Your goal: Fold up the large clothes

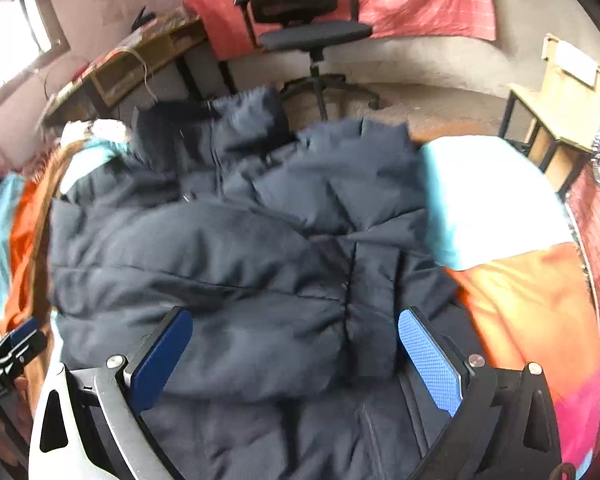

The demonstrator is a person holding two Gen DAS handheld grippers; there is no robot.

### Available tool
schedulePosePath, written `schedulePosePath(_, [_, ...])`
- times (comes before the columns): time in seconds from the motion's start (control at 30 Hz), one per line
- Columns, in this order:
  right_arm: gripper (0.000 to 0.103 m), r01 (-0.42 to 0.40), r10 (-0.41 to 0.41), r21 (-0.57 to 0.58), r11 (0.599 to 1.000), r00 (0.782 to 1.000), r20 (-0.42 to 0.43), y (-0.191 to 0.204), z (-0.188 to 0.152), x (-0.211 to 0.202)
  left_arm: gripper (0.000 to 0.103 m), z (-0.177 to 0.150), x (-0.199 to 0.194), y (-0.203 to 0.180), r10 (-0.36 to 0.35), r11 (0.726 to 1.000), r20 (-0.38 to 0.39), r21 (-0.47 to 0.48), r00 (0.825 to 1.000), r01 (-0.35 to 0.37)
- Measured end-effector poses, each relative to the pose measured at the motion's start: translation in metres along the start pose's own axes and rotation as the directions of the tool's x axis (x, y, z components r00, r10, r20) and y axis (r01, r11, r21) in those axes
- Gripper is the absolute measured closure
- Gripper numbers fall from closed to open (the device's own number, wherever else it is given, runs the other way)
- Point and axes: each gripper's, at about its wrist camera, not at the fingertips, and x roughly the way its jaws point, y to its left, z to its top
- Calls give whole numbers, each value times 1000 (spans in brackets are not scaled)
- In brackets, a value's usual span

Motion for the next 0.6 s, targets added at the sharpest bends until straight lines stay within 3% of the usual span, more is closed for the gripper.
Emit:
schedulePosePath(0.2, [0, -3, 5, -18, 1000, 995, 96, 35, 10, -45, 1, 26, -30, -8, 103, 992, 52, 61, 993, -106])
schedulePosePath(0.3, [0, -14, 21, -69, 998, 994, 108, 52, 21, -48, 1, 44, -26, -6, 111, 992, 77, 49, 991, -115])
schedulePosePath(0.43, [0, 5, 13, -142, 990, 992, 123, 67, 43, -39, 1, 65, -9, 3, 129, 990, 162, 30, 978, -136])
schedulePosePath(0.6, [0, -30, 51, -160, 987, 990, 130, 60, 82, 0, 1, 93, 31, 8, 129, 986, 164, 86, 978, -145])
